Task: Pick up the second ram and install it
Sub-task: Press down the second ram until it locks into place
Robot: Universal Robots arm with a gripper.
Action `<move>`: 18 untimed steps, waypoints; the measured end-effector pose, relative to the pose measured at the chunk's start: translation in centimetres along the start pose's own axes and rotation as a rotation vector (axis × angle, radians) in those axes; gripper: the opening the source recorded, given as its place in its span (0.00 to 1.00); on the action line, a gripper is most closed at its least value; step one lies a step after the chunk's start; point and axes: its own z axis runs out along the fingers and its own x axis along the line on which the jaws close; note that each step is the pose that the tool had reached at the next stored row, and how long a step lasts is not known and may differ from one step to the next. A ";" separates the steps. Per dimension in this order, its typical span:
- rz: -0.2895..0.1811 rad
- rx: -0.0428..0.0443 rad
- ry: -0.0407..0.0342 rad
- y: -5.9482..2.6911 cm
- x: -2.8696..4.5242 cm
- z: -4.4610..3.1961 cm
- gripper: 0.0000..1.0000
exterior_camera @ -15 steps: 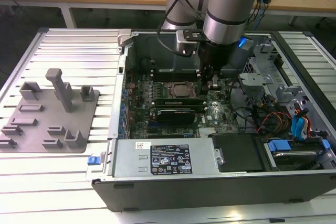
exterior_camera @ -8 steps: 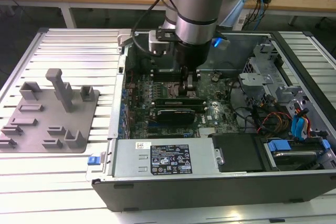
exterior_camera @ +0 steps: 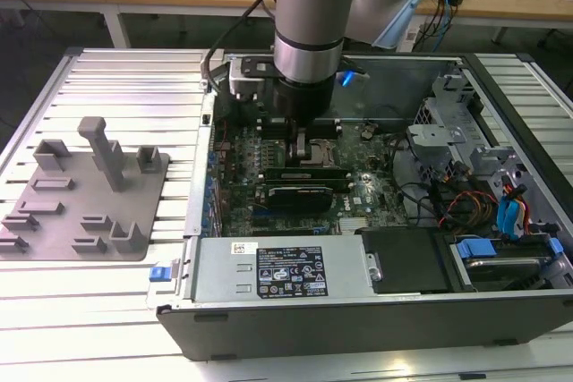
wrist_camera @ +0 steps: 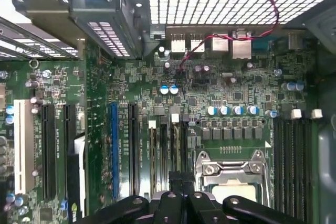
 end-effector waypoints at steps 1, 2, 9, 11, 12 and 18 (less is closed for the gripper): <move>0.000 0.0000 0.0000 0.04 0.01 0.06 0.08; 0.000 -0.0001 0.0001 0.11 0.01 0.10 0.08; 0.000 -0.0002 0.0005 0.33 0.04 1.00 0.08; 0.000 -0.0002 0.0000 0.33 0.04 1.10 0.08; 0.000 -0.0002 0.0005 0.35 0.05 1.23 0.08; 0.000 0.0001 0.0000 0.37 0.00 -0.30 0.08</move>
